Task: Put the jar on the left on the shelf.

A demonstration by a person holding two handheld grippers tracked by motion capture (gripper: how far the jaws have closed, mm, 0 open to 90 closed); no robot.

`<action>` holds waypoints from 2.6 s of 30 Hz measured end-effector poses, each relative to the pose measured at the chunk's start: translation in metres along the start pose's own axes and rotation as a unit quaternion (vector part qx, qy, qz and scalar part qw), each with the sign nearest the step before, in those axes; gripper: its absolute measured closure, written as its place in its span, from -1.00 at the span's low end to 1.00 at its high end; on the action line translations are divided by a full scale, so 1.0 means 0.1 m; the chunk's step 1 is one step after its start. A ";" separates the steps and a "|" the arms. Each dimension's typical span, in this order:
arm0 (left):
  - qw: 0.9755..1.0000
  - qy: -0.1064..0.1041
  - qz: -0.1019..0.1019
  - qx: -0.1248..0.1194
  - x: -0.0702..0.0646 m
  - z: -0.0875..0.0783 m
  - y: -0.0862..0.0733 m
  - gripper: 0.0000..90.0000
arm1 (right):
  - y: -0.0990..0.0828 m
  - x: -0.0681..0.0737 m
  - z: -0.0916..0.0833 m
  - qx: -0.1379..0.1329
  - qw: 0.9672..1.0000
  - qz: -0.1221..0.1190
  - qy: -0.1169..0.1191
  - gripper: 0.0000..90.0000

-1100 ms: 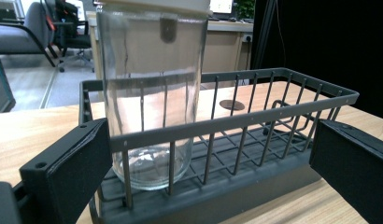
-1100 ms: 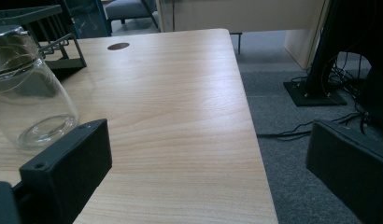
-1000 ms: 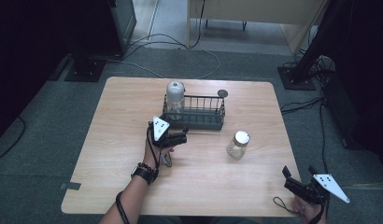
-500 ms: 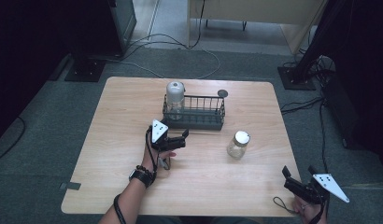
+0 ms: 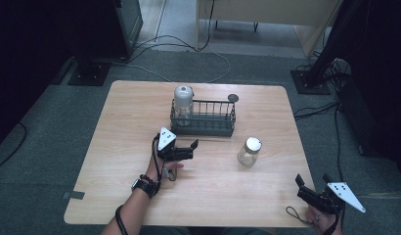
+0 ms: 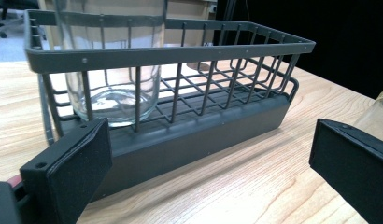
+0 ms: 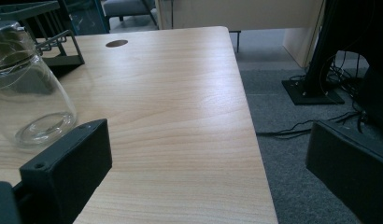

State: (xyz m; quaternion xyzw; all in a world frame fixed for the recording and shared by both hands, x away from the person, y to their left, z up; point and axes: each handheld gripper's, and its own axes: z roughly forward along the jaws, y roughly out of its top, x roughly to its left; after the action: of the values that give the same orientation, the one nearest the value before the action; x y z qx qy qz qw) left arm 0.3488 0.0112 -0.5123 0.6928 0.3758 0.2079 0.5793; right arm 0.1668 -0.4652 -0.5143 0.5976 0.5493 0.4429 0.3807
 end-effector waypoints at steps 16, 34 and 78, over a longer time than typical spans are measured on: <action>1.000 0.030 0.001 0.001 0.13 -0.14 -0.03 -1.00 | 0.00 0.01 0.00 0.001 1.000 -0.004 -0.005 -1.00; 0.999 0.051 0.000 0.017 0.25 -0.31 -0.06 -1.00 | 0.00 0.01 -0.01 -0.004 1.000 -0.004 -0.006 -1.00; 0.995 0.101 -0.002 0.015 0.43 -0.77 -0.15 -1.00 | 0.00 0.01 0.01 0.001 1.000 -0.001 -0.016 -1.00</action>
State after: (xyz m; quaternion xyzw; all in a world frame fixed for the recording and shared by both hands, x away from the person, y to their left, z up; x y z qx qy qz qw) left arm 0.3165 0.0947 -0.5145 0.6763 0.4363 0.2700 0.5285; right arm 0.1674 -0.4639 -0.5144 0.6045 0.5440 0.4322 0.3897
